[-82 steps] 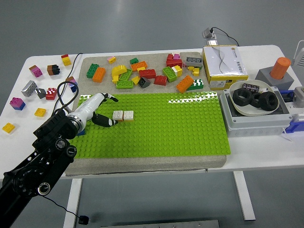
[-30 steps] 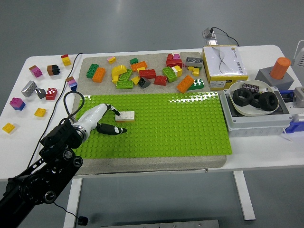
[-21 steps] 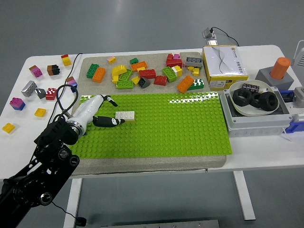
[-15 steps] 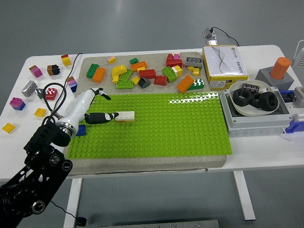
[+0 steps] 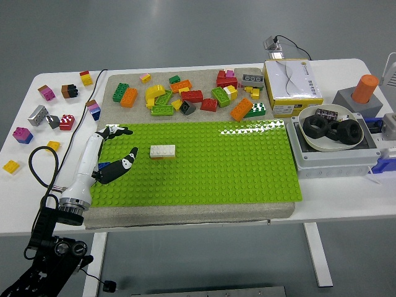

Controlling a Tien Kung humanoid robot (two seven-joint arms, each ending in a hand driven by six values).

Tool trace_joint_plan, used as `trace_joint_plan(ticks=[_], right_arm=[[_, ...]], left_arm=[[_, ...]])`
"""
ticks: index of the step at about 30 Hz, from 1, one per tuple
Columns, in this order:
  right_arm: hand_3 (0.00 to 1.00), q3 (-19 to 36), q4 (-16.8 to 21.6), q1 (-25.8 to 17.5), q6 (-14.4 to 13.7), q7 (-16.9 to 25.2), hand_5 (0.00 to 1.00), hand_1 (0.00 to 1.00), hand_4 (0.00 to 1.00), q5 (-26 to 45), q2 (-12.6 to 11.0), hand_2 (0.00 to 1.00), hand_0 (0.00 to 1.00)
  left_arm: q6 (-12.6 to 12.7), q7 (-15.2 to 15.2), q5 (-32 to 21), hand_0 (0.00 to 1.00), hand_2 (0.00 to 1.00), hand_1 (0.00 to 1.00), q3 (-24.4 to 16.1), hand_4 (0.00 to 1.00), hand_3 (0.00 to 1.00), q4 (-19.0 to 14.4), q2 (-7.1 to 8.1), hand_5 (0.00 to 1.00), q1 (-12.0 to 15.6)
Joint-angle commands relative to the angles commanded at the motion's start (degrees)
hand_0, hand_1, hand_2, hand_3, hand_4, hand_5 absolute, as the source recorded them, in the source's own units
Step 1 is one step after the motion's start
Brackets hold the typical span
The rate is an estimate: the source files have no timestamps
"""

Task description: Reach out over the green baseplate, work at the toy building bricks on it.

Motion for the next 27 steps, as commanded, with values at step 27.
trace_joint_plan(ticks=[27], right_arm=[[0.803, 6.15, 0.00, 0.10, 1.73, -5.38, 0.998, 0.661, 0.746, 2.53, -1.42, 0.759, 0.592]], left_arm=[[7.00, -7.96, -4.51, 0.763, 0.747, 0.749, 5.55, 0.618, 0.619, 1.89, -1.10, 0.024, -0.42]])
